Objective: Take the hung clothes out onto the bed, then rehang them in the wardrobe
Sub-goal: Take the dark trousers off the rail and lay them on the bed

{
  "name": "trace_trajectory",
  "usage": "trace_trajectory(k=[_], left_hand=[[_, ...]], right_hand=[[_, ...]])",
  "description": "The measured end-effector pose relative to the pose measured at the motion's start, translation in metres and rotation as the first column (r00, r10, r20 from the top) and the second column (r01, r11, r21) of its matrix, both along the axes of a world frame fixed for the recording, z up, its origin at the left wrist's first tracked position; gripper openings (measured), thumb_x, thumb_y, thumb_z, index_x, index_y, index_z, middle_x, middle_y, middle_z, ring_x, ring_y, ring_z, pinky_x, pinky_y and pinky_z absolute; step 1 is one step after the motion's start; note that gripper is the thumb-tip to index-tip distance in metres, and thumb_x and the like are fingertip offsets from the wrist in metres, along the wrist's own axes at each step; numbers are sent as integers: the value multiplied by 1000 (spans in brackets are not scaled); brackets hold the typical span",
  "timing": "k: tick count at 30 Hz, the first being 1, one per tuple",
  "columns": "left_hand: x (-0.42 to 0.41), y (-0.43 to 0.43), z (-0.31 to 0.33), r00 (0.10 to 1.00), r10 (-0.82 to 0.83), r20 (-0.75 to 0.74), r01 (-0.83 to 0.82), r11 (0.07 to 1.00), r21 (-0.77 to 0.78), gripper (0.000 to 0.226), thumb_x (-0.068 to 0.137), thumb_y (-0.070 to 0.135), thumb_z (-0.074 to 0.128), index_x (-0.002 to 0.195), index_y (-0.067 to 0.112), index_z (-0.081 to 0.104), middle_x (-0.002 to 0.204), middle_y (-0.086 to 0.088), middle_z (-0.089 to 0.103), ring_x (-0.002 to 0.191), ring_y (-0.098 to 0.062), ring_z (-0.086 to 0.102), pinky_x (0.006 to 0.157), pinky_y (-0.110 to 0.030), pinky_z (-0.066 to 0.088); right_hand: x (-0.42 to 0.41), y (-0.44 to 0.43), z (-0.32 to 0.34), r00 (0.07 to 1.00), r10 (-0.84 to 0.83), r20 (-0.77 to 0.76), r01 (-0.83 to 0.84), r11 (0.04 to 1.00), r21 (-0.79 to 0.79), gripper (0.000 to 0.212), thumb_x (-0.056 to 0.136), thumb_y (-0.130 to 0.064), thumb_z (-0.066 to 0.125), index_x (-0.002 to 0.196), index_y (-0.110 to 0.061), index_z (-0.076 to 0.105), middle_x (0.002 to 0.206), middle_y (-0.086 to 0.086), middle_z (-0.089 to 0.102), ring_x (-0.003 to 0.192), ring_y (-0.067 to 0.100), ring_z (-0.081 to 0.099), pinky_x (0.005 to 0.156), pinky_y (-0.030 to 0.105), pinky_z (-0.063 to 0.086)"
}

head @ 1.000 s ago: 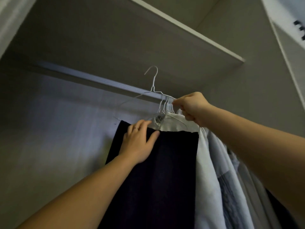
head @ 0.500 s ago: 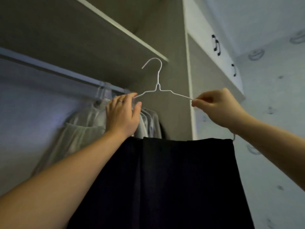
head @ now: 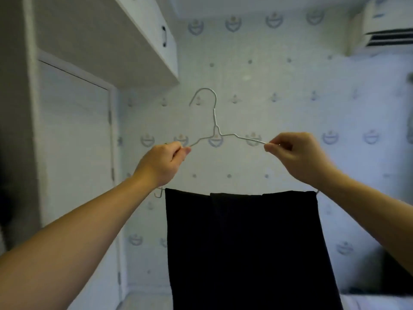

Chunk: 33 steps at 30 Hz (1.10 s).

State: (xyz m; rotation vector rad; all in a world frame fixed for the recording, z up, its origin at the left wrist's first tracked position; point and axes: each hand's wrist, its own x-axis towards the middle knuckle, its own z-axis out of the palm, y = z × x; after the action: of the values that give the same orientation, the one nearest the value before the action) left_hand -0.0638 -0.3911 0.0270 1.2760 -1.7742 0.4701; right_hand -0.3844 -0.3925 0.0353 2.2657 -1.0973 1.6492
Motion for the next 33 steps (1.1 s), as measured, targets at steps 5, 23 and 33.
trace_trajectory(k=[5, 23, 33], left_hand=[[-122, -63, -54, 966, -253, -45, 257, 952, 166, 45, 100, 43, 48, 74, 7, 54, 54, -2, 49, 54, -24, 50, 55, -41, 39], [-492, -171, -292, 299, -948, -113, 836, 203, 509, 48, 93, 55, 47, 64, 16, 46, 53, 1, 44, 52, -14, 46, 52, -33, 35], [-613, -156, -377, -53, -986, -155, 788, -136, 600, 51, 92, 60, 45, 60, 20, 41, 50, 5, 37, 48, -14, 43, 49, -32, 31]], right_hand=[[-124, 16, -60, 978, -206, 13, 205, 976, 68, 17, 88, -20, 70, 73, -13, 67, 50, -1, 44, 49, 10, 35, 50, 20, 30], [-345, 144, -290, 506, -858, -86, 715, 362, 598, 24, 90, -35, 66, 70, -22, 67, 59, -6, 58, 55, 9, 51, 55, 18, 38], [-338, 206, -381, 197, -977, -78, 621, 63, 781, 20, 92, -32, 64, 82, -18, 73, 65, -6, 65, 62, 9, 59, 61, 31, 49]])
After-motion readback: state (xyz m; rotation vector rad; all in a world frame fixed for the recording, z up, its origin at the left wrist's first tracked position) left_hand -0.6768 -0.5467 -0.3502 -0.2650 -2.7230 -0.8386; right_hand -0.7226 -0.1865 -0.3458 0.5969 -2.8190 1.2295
